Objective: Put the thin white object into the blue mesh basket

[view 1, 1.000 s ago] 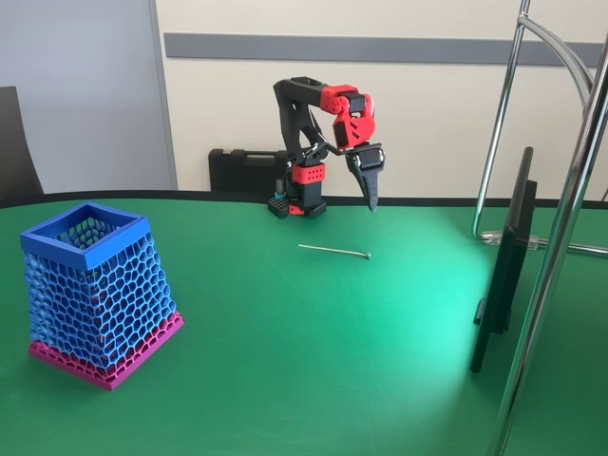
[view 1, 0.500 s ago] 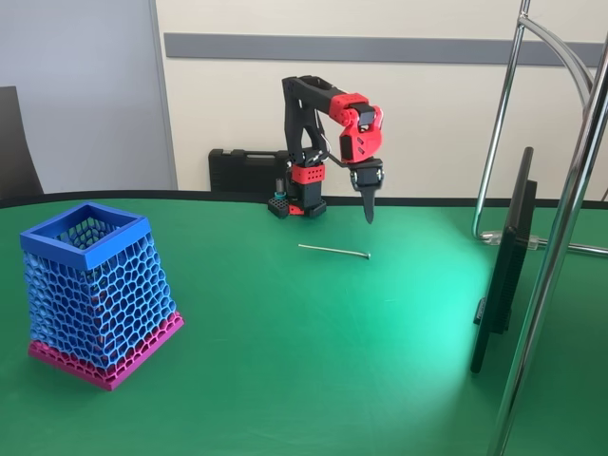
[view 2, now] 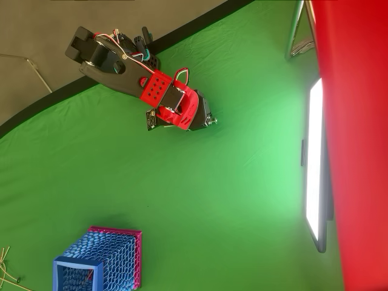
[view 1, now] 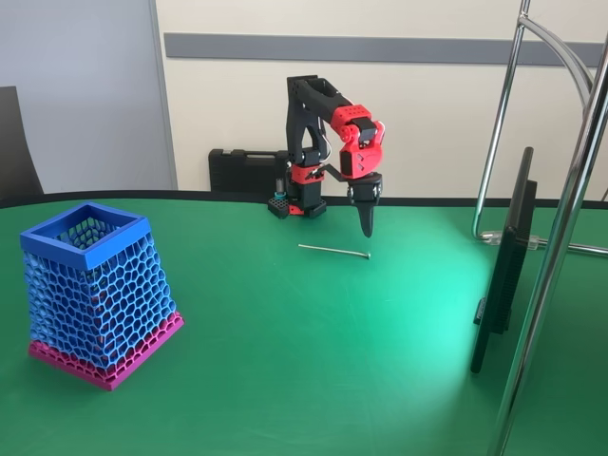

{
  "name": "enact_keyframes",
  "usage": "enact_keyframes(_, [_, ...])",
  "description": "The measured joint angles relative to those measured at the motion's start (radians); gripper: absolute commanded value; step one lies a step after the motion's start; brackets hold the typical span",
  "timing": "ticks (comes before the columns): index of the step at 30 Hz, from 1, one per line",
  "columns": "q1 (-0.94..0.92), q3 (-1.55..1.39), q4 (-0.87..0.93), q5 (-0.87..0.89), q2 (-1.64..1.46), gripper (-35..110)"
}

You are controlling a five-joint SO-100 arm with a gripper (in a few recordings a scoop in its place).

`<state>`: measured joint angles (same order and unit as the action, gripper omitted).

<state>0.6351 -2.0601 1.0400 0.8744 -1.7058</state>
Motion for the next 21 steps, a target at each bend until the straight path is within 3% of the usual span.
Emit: enact_keyframes(21, [-0.026,-0.012,-0.055,-0.015,0.080,11])
